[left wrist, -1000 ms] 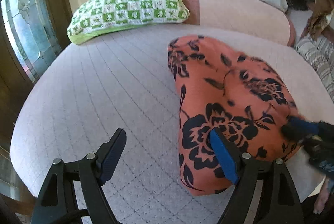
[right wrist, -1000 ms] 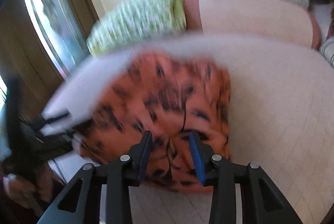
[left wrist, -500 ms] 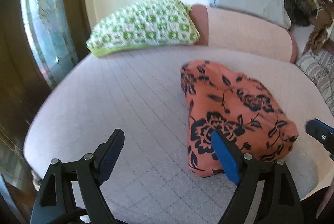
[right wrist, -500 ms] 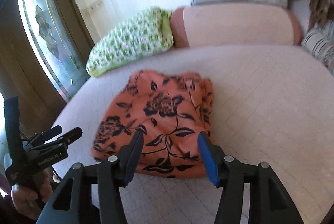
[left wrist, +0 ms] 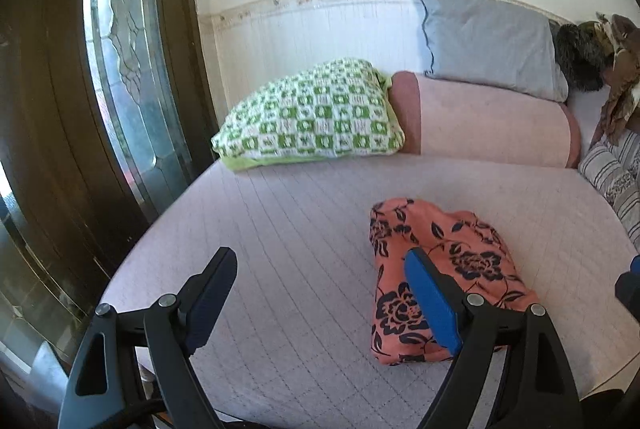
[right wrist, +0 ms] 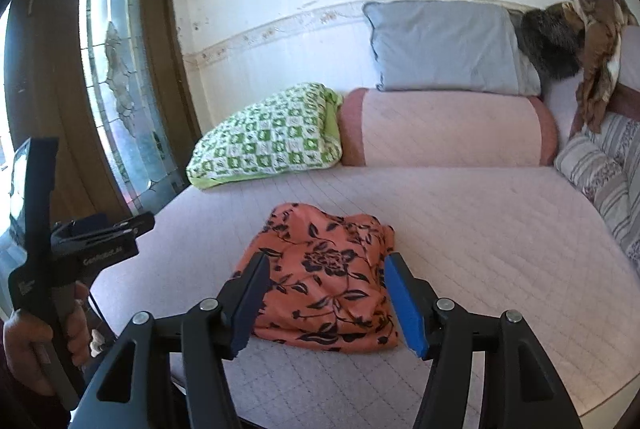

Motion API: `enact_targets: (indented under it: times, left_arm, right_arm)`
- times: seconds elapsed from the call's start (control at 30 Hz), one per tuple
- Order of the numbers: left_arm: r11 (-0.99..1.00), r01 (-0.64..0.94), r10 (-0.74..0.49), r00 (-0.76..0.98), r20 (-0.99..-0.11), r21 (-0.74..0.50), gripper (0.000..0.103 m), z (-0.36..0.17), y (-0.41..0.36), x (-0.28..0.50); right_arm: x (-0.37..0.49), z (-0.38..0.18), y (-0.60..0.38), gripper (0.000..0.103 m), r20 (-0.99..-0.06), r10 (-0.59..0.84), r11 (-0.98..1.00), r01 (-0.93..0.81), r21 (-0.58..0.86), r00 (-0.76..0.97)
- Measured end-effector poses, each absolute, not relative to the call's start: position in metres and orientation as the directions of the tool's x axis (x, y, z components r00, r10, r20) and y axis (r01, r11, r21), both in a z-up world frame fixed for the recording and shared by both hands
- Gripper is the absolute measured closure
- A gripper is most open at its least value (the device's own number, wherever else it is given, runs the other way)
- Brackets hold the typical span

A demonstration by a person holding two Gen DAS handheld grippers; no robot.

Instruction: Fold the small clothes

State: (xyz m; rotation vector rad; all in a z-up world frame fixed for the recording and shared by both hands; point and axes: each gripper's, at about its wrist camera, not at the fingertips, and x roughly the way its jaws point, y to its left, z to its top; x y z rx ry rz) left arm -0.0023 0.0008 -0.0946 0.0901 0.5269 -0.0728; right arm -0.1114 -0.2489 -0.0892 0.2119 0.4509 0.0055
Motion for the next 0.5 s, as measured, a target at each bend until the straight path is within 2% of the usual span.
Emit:
enact_targets:
  times: [0.17,0.3,0.5]
  left_arm:
    - [0.997,0.041,-0.006,0.886,-0.465,0.065,0.013,-0.076,0.008,-0.017]
    - [0.988,-0.039,0.093,0.922,-0.377,0.147,0.013,-0.063,0.008,-0.033]
    - [0.996,0.016,0.025,0.896,-0.443,0.087,0.013,-0.053,0.016,-0.033]
  right_arm:
    - [-0.113,-0.084,-0.240,0.040,-0.419,0.060,0.980,0.026,0.196,0.906]
    - [-0.113,-0.081,-0.237,0.040,-0.408,0.077,0.977,0.013,0.212,0.910]
    - [-0.113,-0.076,-0.235,0.040,-0.394,0.085,0.975,0.005,0.221,0.915]
